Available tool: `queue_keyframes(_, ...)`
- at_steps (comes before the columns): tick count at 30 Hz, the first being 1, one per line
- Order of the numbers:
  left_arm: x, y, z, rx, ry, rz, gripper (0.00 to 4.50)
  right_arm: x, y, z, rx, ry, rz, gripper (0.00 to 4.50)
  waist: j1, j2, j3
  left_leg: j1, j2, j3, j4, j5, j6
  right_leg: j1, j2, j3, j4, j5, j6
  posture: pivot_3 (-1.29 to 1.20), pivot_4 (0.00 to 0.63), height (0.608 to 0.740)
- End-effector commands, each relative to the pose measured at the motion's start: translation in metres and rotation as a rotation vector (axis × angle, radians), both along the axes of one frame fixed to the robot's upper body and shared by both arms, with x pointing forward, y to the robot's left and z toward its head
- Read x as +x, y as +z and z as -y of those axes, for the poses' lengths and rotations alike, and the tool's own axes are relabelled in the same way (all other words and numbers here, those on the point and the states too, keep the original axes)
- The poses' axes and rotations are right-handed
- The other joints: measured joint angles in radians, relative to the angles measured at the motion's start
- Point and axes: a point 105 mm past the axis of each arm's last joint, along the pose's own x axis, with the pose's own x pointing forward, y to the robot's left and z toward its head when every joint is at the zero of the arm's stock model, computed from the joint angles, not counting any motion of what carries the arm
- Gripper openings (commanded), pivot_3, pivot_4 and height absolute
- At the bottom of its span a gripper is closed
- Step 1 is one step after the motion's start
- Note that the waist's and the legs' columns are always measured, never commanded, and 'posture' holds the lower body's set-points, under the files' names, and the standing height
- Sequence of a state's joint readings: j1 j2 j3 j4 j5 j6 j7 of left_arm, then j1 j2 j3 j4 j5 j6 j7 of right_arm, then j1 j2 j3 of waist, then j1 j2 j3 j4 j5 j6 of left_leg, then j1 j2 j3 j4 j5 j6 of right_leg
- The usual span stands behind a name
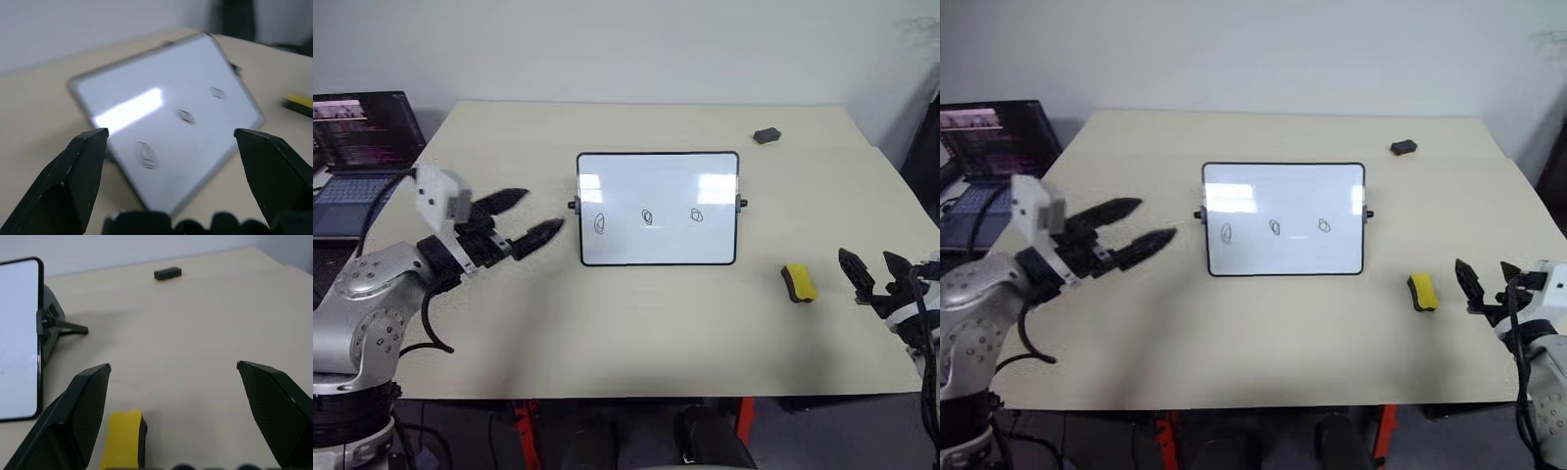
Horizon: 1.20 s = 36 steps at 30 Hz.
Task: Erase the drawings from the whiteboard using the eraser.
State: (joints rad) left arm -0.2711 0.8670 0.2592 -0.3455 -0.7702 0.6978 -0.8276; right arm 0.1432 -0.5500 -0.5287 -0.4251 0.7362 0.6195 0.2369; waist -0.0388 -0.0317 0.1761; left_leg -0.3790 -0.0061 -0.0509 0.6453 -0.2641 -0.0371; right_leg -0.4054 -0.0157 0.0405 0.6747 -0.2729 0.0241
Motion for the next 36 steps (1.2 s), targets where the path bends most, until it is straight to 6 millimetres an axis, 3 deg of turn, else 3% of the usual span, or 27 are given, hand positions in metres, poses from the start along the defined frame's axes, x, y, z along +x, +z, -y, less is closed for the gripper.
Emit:
queue_keyframes(1, -0.016, 0.008, 0.028, 0.070, -0.229, -0.010, 4.50, -0.003, 0.017, -0.023, -0.069, 0.111, -0.001, 4.47, 0.002, 0.002, 0.001, 0.000, 0.000, 0.000, 0.000, 0.000, 0.000, 0.000, 0.000, 0.000, 0.000, 0.000, 0.000, 0.00, 0.150, 0.740)
queue_keyframes(7, -0.014, -0.014, 0.063, 0.199, -0.429, 0.032, 4.50, 0.007, 0.030, -0.040, -0.060, 0.110, 0.061, 4.47, 0.006, 0.002, 0.001, 0.000, 0.000, 0.001, 0.001, 0.000, 0.000, 0.000, 0.006, 0.002, 0.000, -0.003, 0.005, 0.00, 0.150, 0.740)
queue_keyframes(11, -0.013, -0.024, 0.083, 0.199, -0.484, 0.064, 4.50, 0.013, 0.022, -0.036, -0.076, 0.063, 0.035, 4.47, 0.010, 0.001, 0.001, -0.001, 0.000, 0.000, 0.001, 0.000, 0.000, 0.000, 0.006, 0.001, -0.001, -0.003, 0.005, 0.00, 0.150, 0.740)
queue_keyframes(15, -0.008, -0.033, 0.093, 0.242, -0.503, 0.097, 4.50, 0.026, 0.021, -0.050, -0.101, 0.085, 0.036, 4.47, 0.006, 0.001, 0.001, -0.002, 0.000, 0.000, 0.001, 0.000, 0.000, -0.001, 0.006, 0.001, -0.001, 0.000, 0.000, 0.00, 0.150, 0.740)
queue_keyframes(20, -0.013, -0.033, 0.106, 0.223, -0.576, 0.095, 4.50, 0.031, 0.008, -0.051, -0.125, 0.099, -0.034, 4.47, 0.009, 0.001, 0.001, -0.002, 0.000, 0.000, 0.001, 0.000, 0.000, -0.001, 0.006, 0.001, -0.001, 0.000, 0.000, 0.00, 0.150, 0.740)
queue_keyframes(36, -0.008, -0.039, 0.110, 0.227, -0.589, 0.095, 4.50, 0.043, -0.029, -0.049, -0.111, 0.083, -0.213, 4.47, 0.007, 0.001, 0.001, -0.002, 0.000, 0.000, 0.002, 0.000, 0.000, -0.001, 0.006, 0.001, 0.000, 0.000, 0.000, 0.00, 0.150, 0.740)
